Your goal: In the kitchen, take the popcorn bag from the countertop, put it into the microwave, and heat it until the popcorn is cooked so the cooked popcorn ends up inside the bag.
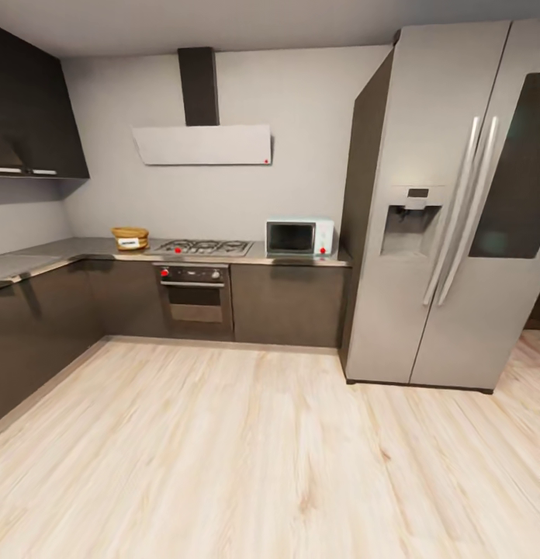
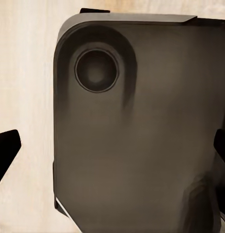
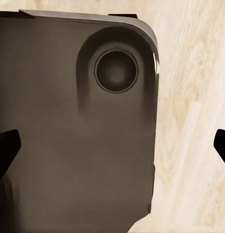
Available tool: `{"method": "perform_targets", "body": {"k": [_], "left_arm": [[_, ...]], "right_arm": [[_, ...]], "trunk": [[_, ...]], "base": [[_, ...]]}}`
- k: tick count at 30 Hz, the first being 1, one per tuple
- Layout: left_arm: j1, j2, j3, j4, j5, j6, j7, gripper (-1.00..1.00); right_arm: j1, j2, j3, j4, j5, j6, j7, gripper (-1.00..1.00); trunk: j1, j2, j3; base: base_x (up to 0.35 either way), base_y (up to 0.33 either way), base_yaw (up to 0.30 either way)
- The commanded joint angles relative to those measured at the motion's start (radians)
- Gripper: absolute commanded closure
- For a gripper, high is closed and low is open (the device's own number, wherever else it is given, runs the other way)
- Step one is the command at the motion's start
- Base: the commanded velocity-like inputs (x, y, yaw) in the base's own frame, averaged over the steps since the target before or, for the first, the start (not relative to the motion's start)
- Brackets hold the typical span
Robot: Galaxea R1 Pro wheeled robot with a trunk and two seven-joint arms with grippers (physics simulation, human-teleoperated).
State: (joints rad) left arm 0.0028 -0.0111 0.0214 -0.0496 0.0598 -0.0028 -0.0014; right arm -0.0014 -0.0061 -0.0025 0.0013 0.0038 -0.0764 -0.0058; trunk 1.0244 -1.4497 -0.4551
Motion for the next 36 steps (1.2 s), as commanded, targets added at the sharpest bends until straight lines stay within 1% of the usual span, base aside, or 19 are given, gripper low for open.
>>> {"method": "perform_targets", "body": {"k": [1,4,7,36], "left_arm": [[0.000,0.000,0.002,-0.001,0.006,0.000,0.000,-1.00],[0.000,0.000,0.003,-0.001,0.007,-0.001,0.000,-1.00],[0.000,0.000,0.003,-0.001,0.008,0.000,0.000,-1.00],[0.000,-0.001,0.003,0.005,0.008,0.000,0.010,-1.00]], "right_arm": [[0.000,0.000,0.000,0.000,0.001,-0.003,-0.001,-1.00],[0.000,0.000,-0.001,0.000,-0.001,-0.003,-0.001,-1.00],[0.000,0.000,-0.001,0.000,0.000,-0.003,0.000,-1.00],[0.000,0.000,0.001,0.000,0.004,-0.003,0.000,-1.00]], "trunk": [[0.001,0.000,-0.001],[0.001,0.000,-0.001],[0.001,0.000,-0.001],[0.001,0.000,-0.001]], "base": [[0.323,0.149,-0.241],[0.323,0.149,-0.235],[0.323,0.122,-0.081],[0.324,0.005,-0.002]]}}
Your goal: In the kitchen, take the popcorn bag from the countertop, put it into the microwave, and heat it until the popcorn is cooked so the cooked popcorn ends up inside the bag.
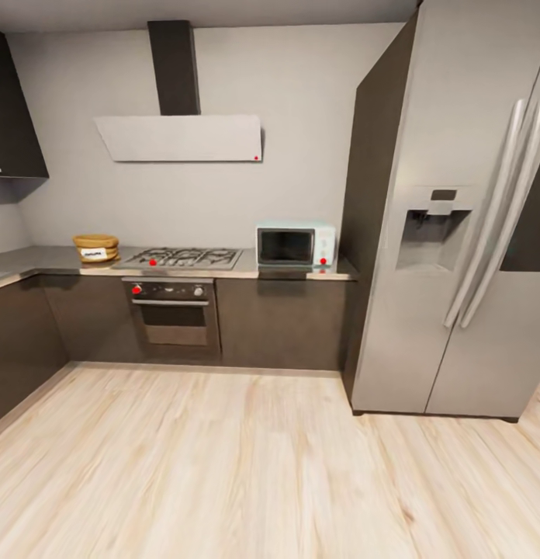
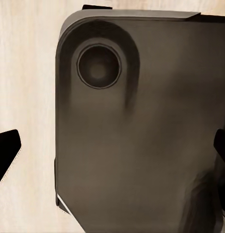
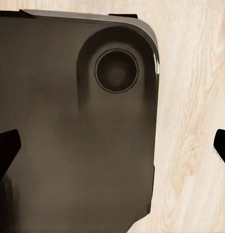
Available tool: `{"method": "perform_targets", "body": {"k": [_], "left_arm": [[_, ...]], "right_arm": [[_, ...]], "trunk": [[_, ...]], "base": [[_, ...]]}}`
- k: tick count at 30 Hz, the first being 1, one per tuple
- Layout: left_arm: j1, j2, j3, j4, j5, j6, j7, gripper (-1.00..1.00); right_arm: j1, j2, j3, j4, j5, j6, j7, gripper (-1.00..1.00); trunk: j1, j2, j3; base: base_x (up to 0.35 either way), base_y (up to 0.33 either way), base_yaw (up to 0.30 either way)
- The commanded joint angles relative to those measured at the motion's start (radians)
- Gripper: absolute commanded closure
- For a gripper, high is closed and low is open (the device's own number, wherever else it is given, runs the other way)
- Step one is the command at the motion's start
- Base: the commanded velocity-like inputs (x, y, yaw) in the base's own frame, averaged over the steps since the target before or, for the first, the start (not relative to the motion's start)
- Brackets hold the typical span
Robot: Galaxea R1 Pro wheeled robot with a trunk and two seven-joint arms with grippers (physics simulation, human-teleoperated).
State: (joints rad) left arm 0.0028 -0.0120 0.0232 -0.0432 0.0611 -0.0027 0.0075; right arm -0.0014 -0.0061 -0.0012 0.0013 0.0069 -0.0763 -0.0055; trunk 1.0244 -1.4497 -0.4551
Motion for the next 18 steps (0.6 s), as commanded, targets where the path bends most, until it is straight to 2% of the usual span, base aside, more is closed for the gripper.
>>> {"method": "perform_targets", "body": {"k": [1,5,13,18], "left_arm": [[0.000,0.000,0.002,-0.001,0.006,0.000,0.001,-1.00],[0.000,0.000,0.002,-0.002,0.006,0.000,0.002,-1.00],[0.000,0.000,0.003,-0.003,0.006,-0.003,0.001,-1.00],[0.000,0.000,0.003,-0.003,0.006,-0.007,0.001,-1.00]], "right_arm": [[0.000,0.000,0.000,0.000,0.001,-0.003,-0.001,-1.00],[0.000,0.000,-0.001,0.000,-0.003,-0.003,-0.002,-1.00],[0.000,0.000,-0.002,0.000,-0.009,-0.003,-0.002,-1.00],[0.000,0.000,-0.001,0.000,-0.003,-0.003,-0.002,-1.00]], "trunk": [[0.001,0.000,-0.001],[0.001,0.000,-0.001],[0.001,0.000,-0.001],[0.001,0.000,-0.001]], "base": [[0.325,0.000,0.000],[0.325,0.000,-0.035],[0.324,0.000,-0.176],[0.325,0.010,-0.017]]}}
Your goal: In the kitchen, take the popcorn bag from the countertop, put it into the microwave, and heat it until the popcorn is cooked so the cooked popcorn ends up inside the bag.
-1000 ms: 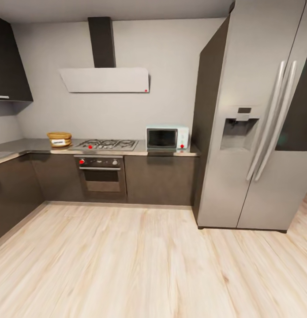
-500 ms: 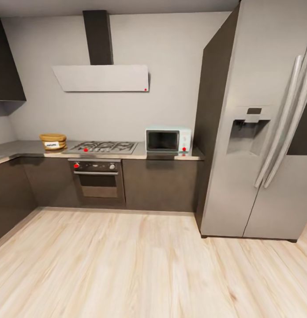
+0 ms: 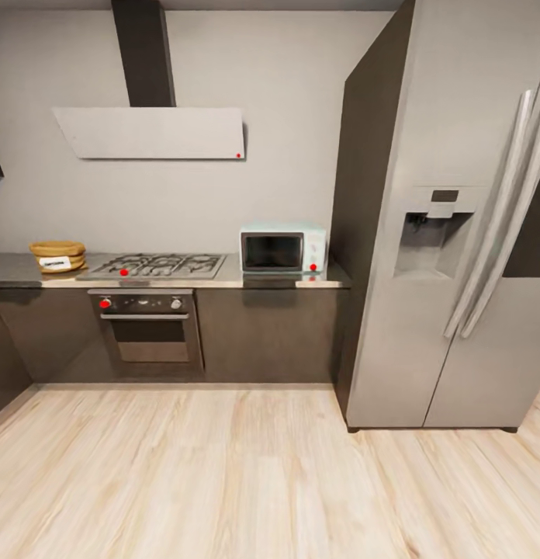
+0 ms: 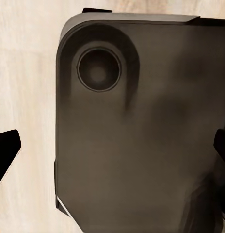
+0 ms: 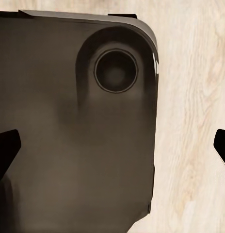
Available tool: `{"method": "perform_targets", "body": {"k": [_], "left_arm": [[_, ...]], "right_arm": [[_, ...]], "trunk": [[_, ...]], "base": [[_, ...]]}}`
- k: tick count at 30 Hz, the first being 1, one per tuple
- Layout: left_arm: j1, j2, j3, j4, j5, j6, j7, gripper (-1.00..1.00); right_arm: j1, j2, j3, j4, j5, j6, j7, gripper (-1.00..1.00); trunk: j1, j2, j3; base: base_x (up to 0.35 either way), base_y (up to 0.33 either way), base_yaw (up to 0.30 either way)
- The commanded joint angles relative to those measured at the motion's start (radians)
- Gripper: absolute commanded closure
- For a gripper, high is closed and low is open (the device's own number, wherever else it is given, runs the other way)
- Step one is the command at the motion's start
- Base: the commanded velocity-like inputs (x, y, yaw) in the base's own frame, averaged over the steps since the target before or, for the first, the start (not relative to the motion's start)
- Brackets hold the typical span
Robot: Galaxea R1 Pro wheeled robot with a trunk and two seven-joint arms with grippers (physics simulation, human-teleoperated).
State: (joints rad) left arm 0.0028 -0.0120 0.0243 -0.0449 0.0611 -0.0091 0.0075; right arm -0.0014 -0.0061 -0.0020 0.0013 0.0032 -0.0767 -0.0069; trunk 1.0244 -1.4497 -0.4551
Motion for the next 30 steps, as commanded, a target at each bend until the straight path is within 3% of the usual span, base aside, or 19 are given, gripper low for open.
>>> {"method": "perform_targets", "body": {"k": [1,24,30], "left_arm": [[0.000,0.000,0.002,-0.001,0.006,-0.001,0.001,-1.00],[0.000,0.000,0.000,-0.001,0.006,0.001,0.001,-1.00],[0.000,0.000,0.000,-0.001,0.006,-0.003,0.001,-1.00]], "right_arm": [[0.000,0.000,0.000,0.000,0.002,-0.003,-0.001,-1.00],[0.000,0.000,0.001,0.000,0.006,-0.006,-0.004,-1.00],[0.000,0.001,-0.001,0.000,0.004,-0.009,-0.004,-1.00]], "trunk": [[0.001,0.000,-0.001],[0.001,0.000,-0.001],[0.001,0.000,-0.001]], "base": [[0.325,0.057,-0.003],[0.325,0.074,-0.001],[0.325,0.001,-0.179]]}}
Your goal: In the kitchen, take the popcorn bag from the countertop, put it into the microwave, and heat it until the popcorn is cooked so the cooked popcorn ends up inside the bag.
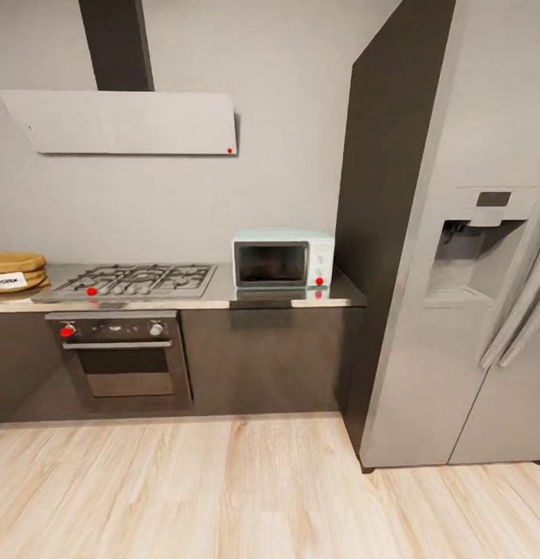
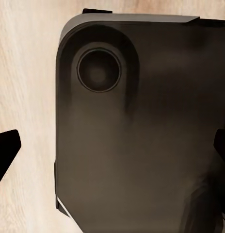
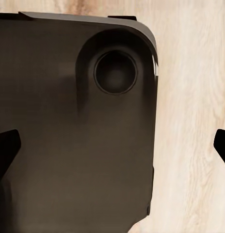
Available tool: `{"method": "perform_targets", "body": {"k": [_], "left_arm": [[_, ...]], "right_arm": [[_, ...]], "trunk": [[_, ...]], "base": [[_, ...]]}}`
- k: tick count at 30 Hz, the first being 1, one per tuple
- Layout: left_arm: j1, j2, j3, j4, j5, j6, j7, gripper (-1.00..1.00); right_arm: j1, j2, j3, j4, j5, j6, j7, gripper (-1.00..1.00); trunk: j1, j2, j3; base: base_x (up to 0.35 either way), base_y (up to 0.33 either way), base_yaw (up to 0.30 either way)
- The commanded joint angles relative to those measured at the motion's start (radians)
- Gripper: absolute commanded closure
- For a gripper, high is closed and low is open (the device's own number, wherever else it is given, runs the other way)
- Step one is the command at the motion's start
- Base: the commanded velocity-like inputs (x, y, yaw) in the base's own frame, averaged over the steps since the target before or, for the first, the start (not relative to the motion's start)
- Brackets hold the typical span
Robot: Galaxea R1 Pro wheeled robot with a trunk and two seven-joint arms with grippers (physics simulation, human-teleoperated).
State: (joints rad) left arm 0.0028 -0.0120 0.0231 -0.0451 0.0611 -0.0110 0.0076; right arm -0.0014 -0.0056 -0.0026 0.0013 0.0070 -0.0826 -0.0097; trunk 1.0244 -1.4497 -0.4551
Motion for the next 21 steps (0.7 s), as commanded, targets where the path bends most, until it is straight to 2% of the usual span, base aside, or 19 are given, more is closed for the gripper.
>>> {"method": "perform_targets", "body": {"k": [1,6,21], "left_arm": [[0.000,0.000,0.002,-0.001,0.006,-0.001,0.001,-1.00],[0.000,0.000,0.003,-0.001,0.006,0.000,0.001,-1.00],[0.000,0.001,0.003,-0.001,0.008,0.000,0.001,-1.00]], "right_arm": [[0.000,0.000,0.000,0.000,0.001,-0.003,-0.001,-1.00],[0.000,-0.001,0.000,0.000,0.001,-0.002,-0.001,-1.00],[0.000,-0.001,0.001,0.000,0.001,0.001,0.000,-1.00]], "trunk": [[0.001,0.000,-0.001],[0.001,0.000,-0.001],[0.001,0.000,-0.001]], "base": [[0.325,0.000,-0.237],[0.325,0.000,-0.115],[0.325,0.000,-0.003]]}}
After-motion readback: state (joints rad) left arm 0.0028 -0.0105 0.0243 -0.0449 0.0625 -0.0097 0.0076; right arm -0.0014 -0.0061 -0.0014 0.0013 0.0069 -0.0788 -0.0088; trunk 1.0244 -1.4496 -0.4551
